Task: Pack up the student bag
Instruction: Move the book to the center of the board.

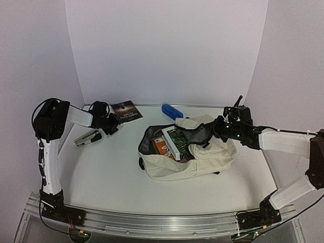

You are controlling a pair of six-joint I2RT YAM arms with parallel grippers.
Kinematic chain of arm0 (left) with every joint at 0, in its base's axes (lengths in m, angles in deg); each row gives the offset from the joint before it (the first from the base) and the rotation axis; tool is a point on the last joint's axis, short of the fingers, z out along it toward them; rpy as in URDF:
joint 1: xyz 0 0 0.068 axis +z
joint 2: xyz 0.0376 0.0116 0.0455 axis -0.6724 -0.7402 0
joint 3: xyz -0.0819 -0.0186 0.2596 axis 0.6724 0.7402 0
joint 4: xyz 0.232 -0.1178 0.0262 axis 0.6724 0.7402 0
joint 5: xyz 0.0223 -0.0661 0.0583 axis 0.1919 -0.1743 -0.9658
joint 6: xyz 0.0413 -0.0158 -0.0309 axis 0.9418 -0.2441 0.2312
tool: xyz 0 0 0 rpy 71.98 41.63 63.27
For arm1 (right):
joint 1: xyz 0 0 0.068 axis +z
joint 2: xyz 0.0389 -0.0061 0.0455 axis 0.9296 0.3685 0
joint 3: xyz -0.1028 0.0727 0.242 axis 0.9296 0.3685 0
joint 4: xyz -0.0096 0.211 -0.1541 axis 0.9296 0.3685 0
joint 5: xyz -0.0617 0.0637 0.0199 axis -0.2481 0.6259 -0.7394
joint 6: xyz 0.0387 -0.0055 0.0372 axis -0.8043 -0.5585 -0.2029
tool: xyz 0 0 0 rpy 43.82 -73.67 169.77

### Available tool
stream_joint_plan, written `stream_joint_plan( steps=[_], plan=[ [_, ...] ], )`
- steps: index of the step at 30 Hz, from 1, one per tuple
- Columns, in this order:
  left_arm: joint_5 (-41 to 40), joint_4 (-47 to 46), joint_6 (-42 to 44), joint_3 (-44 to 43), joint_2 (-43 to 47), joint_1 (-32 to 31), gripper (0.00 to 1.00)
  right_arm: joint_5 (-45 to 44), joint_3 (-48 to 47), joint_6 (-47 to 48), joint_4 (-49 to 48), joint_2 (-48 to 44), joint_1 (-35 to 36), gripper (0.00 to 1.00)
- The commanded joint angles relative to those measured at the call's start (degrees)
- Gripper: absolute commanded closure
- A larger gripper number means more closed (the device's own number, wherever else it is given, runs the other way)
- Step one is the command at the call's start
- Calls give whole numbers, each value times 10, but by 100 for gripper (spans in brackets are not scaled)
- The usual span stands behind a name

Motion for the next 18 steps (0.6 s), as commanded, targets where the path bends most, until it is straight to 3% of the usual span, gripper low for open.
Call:
stream_joint_plan(
  steps=[1,10,18],
  plan=[
    [13,-51,-4,-43,-37,9,47,-7,-8,-1,-14,1,-6,100],
    [27,-35,3,-93,-87,18,51,-2,-9,-1,-16,12,-6,100],
    [10,25,6,-134,-116,18,71,-3,-9,-1,-16,9,-6,100]
  ],
)
